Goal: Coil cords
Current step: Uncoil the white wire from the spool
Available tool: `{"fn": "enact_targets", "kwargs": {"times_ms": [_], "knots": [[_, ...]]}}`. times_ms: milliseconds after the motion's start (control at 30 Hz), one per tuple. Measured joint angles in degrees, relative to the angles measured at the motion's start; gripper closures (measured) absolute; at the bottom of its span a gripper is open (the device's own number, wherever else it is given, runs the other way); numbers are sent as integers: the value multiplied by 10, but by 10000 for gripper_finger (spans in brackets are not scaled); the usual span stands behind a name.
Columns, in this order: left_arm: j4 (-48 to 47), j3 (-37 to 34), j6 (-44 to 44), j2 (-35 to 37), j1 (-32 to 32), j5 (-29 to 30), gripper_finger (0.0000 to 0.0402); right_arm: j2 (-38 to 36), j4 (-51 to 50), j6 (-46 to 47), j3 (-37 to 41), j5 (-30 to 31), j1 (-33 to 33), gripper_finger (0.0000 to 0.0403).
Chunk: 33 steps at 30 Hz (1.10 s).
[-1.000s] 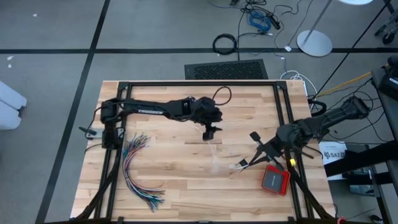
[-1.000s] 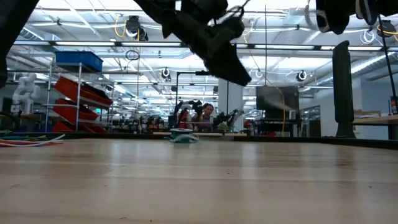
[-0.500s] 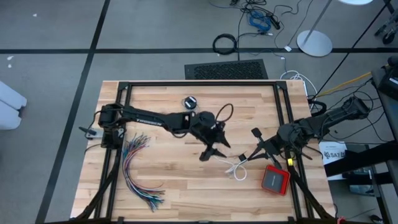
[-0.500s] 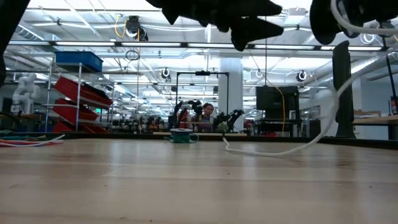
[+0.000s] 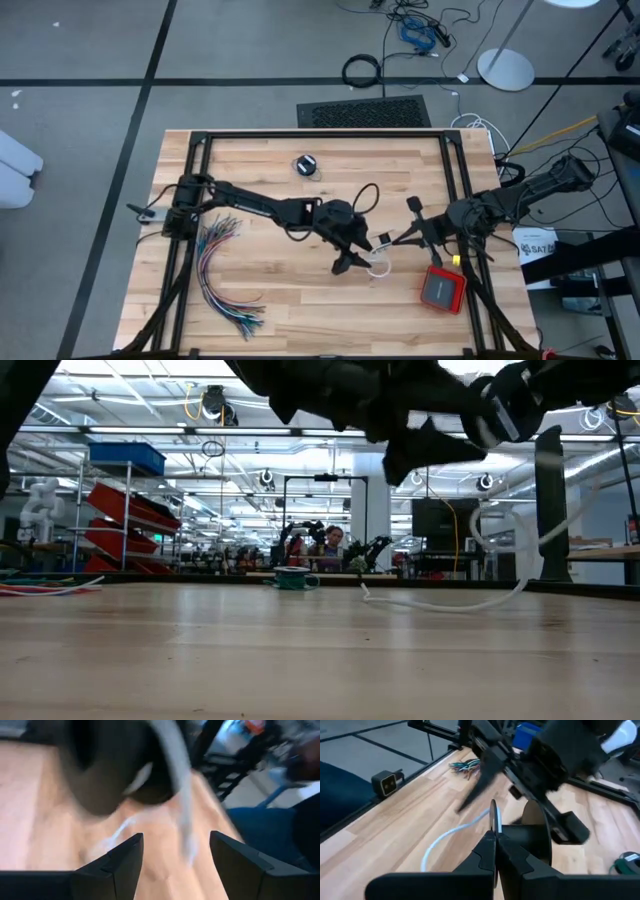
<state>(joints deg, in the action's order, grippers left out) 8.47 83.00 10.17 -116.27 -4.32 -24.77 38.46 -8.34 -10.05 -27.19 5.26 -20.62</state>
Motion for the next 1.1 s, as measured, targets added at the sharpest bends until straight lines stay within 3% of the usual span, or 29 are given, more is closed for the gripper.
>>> {"fn": "enact_targets", "kwargs": {"times_ms": [233,433,867,1100], "knots": [[20,0,15,0,-3,-18,166,-1,-17,2,0,26,0,403],[-29,0,13,-8,-1,22,178,-1,-17,2,0,27,0,403],[-52,0,-5,-13,16,32,278,-1,-18,6,0,25,0,403],[-84,0,-30,-9,21,27,311,0,-37,18,0,24,0,403]]}}
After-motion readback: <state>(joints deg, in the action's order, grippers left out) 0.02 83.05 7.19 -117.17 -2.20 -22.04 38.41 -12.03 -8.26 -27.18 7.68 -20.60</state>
